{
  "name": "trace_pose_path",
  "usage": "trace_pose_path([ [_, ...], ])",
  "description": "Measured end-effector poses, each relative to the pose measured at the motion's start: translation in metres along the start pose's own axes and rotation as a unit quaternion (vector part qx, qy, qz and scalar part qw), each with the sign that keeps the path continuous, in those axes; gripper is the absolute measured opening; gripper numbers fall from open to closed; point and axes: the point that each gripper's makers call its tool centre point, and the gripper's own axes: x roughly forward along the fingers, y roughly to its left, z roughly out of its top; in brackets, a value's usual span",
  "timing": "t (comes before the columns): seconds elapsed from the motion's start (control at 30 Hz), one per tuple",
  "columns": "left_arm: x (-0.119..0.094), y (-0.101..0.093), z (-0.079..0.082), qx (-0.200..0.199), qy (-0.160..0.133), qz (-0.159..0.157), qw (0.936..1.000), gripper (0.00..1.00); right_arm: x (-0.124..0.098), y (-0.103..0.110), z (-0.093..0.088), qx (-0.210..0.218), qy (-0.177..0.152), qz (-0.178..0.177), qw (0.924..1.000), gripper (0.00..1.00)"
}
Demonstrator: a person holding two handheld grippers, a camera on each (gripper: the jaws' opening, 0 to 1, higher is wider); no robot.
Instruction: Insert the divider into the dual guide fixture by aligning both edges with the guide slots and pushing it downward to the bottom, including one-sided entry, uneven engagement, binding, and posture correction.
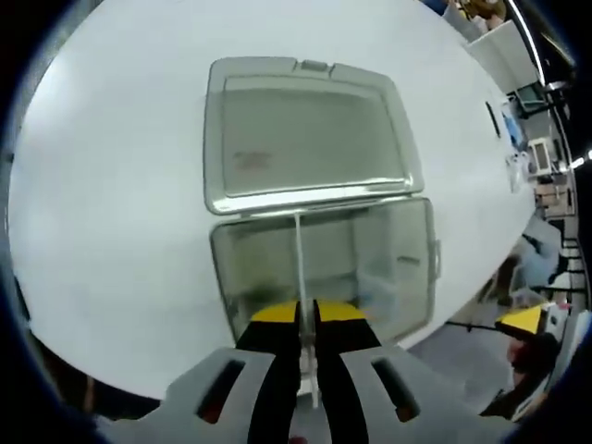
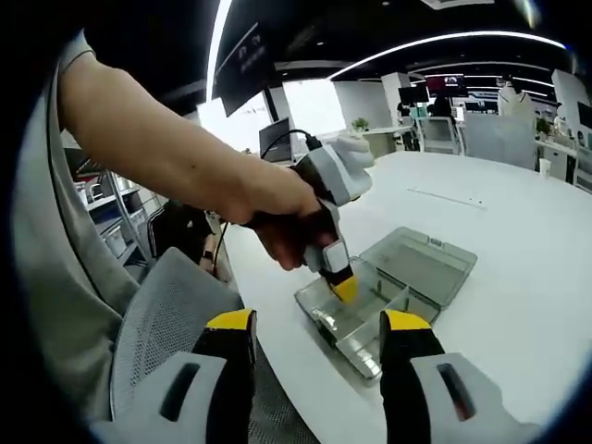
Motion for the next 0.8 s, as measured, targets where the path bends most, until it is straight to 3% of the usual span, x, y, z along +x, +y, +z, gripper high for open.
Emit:
trace_pose_path([
  [0.8,0.0021,-0.0035,-0.0007,0.014,0.002,0.011,0.9998,0.01,-0.0008,-0.0002,-0.0020,0.003,0.000,0.000,1.0000,0.50],
])
